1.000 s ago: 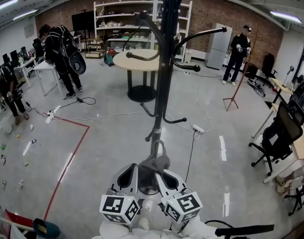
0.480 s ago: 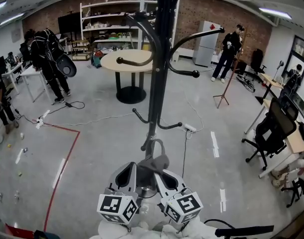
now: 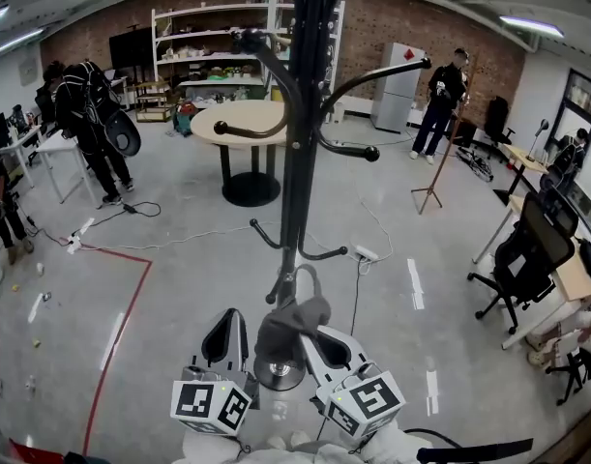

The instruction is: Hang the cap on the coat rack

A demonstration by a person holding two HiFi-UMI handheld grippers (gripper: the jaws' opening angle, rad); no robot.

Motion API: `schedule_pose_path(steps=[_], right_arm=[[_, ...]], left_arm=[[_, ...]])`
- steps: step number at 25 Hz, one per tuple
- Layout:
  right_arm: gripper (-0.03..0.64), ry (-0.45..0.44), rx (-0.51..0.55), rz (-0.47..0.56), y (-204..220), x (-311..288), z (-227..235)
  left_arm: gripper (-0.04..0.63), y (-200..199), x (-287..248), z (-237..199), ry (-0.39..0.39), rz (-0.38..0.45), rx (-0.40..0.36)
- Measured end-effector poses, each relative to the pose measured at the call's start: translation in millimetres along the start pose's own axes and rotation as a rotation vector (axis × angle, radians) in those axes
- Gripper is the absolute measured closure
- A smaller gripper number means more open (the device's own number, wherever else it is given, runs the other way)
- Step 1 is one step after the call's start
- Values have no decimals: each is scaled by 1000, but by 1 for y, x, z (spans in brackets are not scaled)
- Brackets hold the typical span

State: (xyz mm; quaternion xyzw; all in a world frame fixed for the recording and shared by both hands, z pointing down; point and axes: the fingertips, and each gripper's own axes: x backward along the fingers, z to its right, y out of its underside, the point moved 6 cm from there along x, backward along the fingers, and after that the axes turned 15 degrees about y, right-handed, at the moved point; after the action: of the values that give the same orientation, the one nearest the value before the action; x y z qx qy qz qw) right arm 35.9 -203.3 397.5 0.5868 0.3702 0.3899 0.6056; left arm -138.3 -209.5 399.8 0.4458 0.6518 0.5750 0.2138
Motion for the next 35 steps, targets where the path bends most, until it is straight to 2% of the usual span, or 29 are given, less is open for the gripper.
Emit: schedule_pose_path(steps=[4,8,21,24,29,35], right_arm=[[598,-65,49,91,-41,-9,-2],[598,-126,94,176,-84,-18,-3],[598,-235,200,556,-230,-17,-47],[598,-220,237,614,-246,-12,-59],[598,-174,361,708,-261,-5,-70],[598,-179,385,736,-270,-14,-76]], left_arm=[[594,1,2,-11,-45,-6,5],[594,5,0,-9,-51,-10,8],[594,0,10,-18,-88,-15,0],[594,3,14,-20,-93,-22,1],[594,8,21,-21,-112,-30,8],[594,12,29,-29,-130,-32,12]])
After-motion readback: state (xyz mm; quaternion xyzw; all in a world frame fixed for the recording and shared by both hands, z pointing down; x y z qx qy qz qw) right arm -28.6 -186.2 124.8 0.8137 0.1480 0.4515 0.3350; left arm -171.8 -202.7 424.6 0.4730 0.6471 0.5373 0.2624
